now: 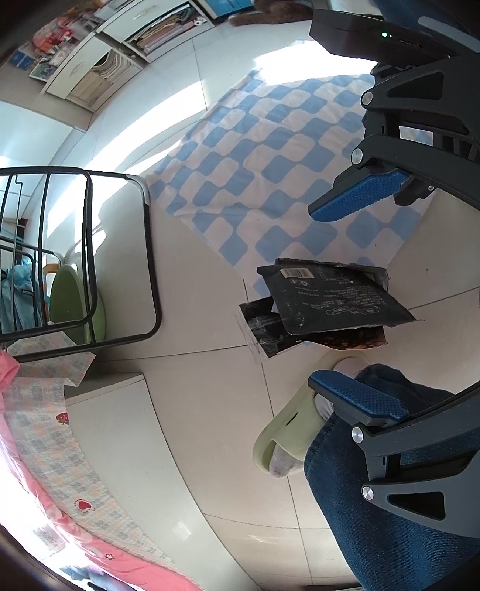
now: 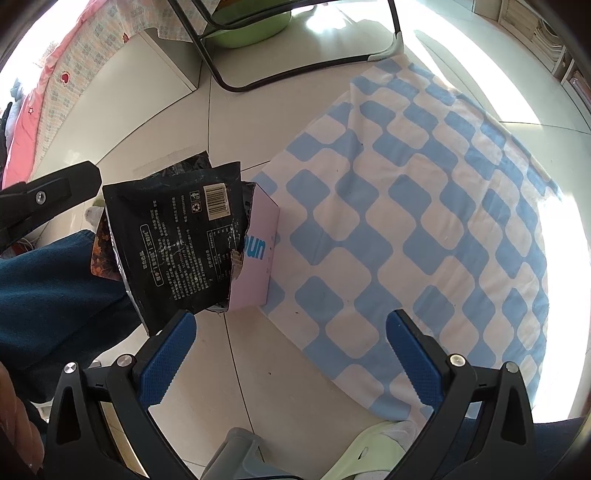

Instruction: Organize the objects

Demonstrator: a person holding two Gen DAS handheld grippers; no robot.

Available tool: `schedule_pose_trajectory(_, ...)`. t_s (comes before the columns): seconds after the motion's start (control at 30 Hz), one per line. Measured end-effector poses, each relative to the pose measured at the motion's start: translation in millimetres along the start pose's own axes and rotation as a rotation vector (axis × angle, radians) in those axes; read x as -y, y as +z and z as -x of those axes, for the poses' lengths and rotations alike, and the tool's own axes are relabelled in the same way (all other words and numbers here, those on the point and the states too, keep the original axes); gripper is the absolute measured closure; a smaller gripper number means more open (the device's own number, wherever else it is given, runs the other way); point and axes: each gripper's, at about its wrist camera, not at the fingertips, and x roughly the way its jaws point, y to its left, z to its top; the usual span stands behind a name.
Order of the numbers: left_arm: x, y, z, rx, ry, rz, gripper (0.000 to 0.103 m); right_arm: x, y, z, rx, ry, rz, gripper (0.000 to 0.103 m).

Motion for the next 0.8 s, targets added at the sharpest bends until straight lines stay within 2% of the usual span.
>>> schedule_pose_trajectory(0.23,3,-1,-4,-0.012,0.008,-0.013,0.021,1,0,-3,-0.008,-0.005,-0.002,0.001)
schedule_pose_trajectory(0.8,-6,7,-11,-0.043,0.0,0.044,0.021,3,1,-4,-0.005,-0.01,-0.007,0.001)
